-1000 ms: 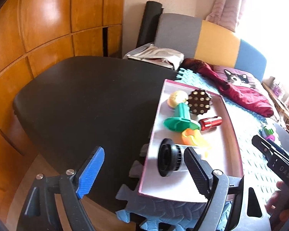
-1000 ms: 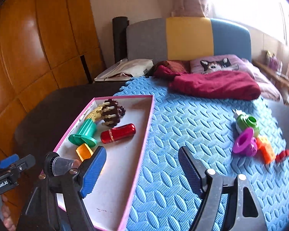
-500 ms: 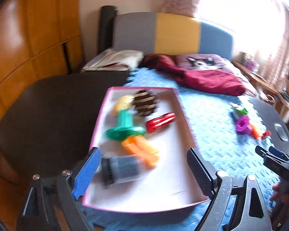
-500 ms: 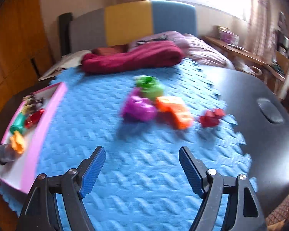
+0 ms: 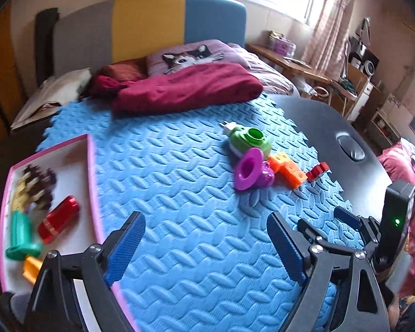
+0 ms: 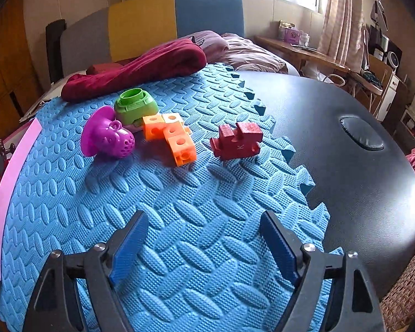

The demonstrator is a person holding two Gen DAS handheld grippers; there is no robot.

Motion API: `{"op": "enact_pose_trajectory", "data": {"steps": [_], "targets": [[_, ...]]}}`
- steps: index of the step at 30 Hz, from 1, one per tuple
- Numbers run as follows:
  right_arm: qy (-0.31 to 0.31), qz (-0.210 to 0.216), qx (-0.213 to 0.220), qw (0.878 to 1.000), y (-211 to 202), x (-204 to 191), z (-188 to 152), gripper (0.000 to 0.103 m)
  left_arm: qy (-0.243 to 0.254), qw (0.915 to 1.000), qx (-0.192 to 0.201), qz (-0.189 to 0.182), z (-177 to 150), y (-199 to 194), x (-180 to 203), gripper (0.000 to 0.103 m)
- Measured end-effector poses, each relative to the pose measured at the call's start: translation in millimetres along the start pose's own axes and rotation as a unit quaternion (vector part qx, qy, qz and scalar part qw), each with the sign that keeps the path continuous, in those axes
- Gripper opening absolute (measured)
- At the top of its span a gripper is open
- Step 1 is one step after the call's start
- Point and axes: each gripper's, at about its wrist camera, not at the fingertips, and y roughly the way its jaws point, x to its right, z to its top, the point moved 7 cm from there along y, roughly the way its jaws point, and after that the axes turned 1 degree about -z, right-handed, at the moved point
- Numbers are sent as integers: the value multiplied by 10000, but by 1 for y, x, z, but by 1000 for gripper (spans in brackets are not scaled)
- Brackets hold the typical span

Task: Organize rigid objects
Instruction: 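Grasp the purple pig with the left gripper while the right gripper approaches the red block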

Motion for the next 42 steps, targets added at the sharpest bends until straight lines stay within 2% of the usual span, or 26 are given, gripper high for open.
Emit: {"op": "enact_pose_trajectory", "data": {"steps": [7,12,16,19,28,32,36,39,42], "targets": [[13,-24,-37,10000,4,0,3,86,373,9987,-185,-296,17,38,29,89],[20,-23,-15,10000,5,0,3,86,546,9976,-326,-281,24,58,37,89],[18,-13,11,10000,4,1,3,87,637,9959,-523,-384,26,73,47,81],[17,6,22,10000,3,0,2,87,783,9942,-648,-337,27,84,54,66],[14,5,14,10000,3,0,2,87,930,9932,-678,-145,32,111,61,55],[12,27,17,10000,3,-1,3,88,928,9949,-336,-213,28,99,60,50],[10,28,19,10000,3,-1,3,88,596,9973,-109,-408,17,70,49,44],[9,31,25,10000,3,-1,3,88,446,9981,-82,-416,-2,52,42,44],[10,32,29,10000,3,-1,3,88,540,9979,24,-344,-19,38,40,43]]}}
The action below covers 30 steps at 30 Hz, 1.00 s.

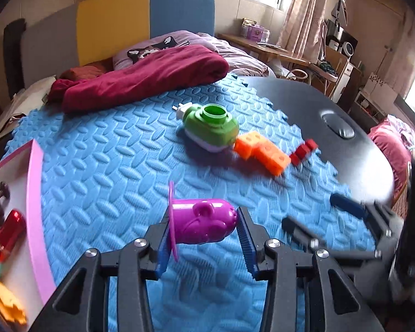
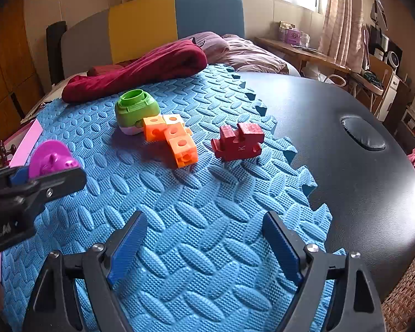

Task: Organize rigid objects
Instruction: 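Grasp the purple pig with the left gripper while the right gripper approaches the red block, then drop the purple pig into the box with the left gripper while the right grasps the red block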

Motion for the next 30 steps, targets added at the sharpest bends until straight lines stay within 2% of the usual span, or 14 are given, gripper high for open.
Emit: {"op": "enact_pose_trajectory", "data": {"steps": [8,10,11,12,14,23,30], "targets": [[73,92,-3,9999,-1,2,1,86,33,9996,266,-45,-25,-17,2,44],[136,115,-11,9998,-3,6,3,80,56,9996,290,-23,-25,-17,3,44],[194,144,-29,9997,-4,10,5,71,58,9995,297,-26,-24,-17,2,43],[324,294,-62,9990,-4,14,9,57,52,9995,310,-38,-24,-17,2,43],[559,387,-153,9976,-4,23,18,45,6,9994,323,-74,-23,-16,0,44],[619,170,-21,9979,5,30,63,47,-226,9987,366,-267,-23,-19,-6,44],[451,-50,-255,9986,39,33,65,48,-302,9983,377,-335,-24,-20,-7,44]]}}
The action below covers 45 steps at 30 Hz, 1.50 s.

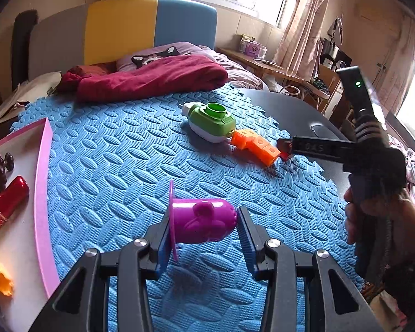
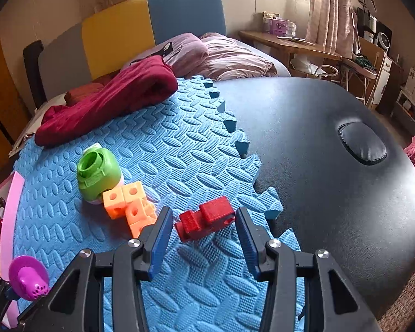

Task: Organize rigid objects
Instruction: 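Drop the purple pig into the box with the left gripper while the right grasps the red block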

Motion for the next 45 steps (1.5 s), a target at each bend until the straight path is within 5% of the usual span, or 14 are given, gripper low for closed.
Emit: {"op": "enact_pose_trajectory", "data": {"steps": [12,27,37,41,42,45], "targets": [[39,523,476,9975,-47,-6,-15,47,-207,9995,131,-184,4,-21,-4,43],[-204,960,315,9947,-47,-31,-59,47,-439,9976,540,-14,8,-89,-13,43],[-318,865,526,9944,-48,-33,-62,47,-1289,9857,960,505,2,-150,-93,44],[-290,884,522,9943,-46,-33,-62,47,-1774,9781,778,761,-6,-151,-135,43],[-254,907,306,9951,-40,-33,-66,30,-1865,9772,693,746,-8,-147,-142,43],[-150,894,370,9952,-41,-29,-65,24,-2089,9740,524,703,-9,-135,-157,44]]}}
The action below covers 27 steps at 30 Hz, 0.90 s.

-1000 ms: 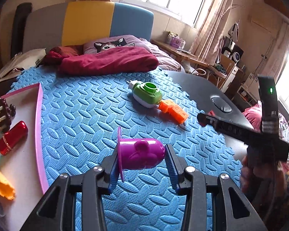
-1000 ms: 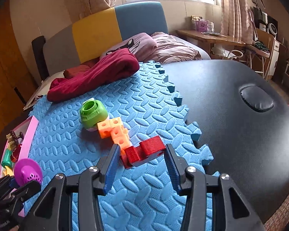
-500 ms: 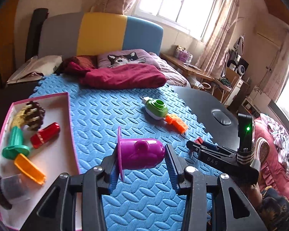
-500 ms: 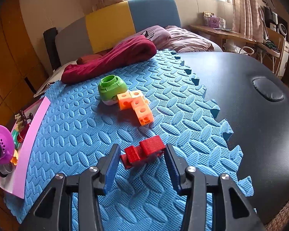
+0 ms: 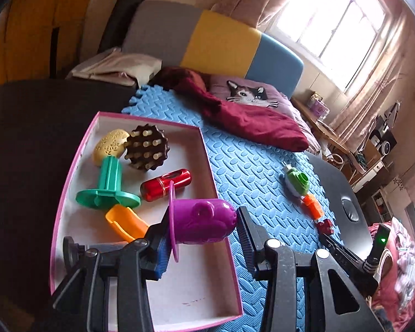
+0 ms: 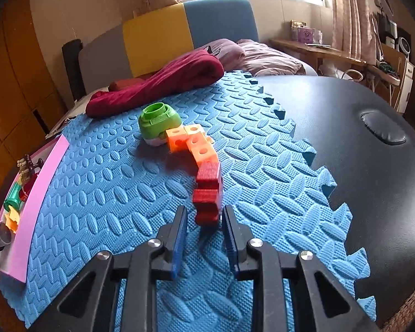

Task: Organize rigid objects
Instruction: 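Drop the purple pig into the box with the left gripper while the right grasps the red block, then lift the red block with the right gripper and carry it toward the white box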

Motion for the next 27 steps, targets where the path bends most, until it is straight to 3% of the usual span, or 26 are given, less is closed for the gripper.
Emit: {"op": "enact_pose_trajectory", "data": {"steps": [13,18,21,23,27], "targets": [[-79,-57,34,9999,1,0,1,20,-18,9978,-526,401,-2,73,-14,44],[-63,-42,36,10000,1,0,1,20,131,9972,-341,648,7,84,-15,46],[-51,-29,33,10000,1,0,1,20,163,9963,-315,787,12,91,-16,51],[-36,-2,33,10000,1,0,1,21,157,9958,-308,849,13,91,-17,63],[-84,82,-12,9999,2,-5,2,32,180,9959,-146,872,13,77,-13,76]]}}
